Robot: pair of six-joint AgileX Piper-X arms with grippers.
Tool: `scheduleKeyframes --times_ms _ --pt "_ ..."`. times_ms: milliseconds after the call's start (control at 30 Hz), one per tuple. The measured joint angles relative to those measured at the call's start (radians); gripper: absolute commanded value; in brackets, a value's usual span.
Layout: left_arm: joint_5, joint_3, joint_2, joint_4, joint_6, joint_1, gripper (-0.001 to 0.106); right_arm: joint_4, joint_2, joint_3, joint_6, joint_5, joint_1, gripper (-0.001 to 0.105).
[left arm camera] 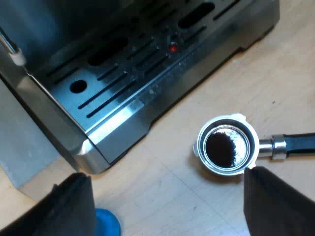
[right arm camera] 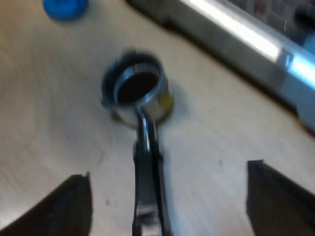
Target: Grind coffee beans and then tamp
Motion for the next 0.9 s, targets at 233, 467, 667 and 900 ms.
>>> scheduleKeyframes --times_ms 233,467,667,900 --pt "-0.002 -0.101 -0.002 0.128 -0.038 0.0 0.066 -0.025 -0.025 -0.084 -0.113 -0.023 0.0 0.076" --pt "-0.02 -0.171 -0.008 0.204 -0.109 0.0 0.08 -0.11 -0.017 -0.083 -0.135 -0.044 0.0 0.076" --pt "-0.056 -0.179 -0.033 0.248 -0.211 0.0 0.08 -0.112 0.004 -0.083 -0.135 -0.069 0.0 0.076" --pt "-0.112 -0.179 -0.041 0.226 -0.272 0.041 0.08 -0.27 0.145 -0.083 -0.135 -0.132 0.0 0.076"
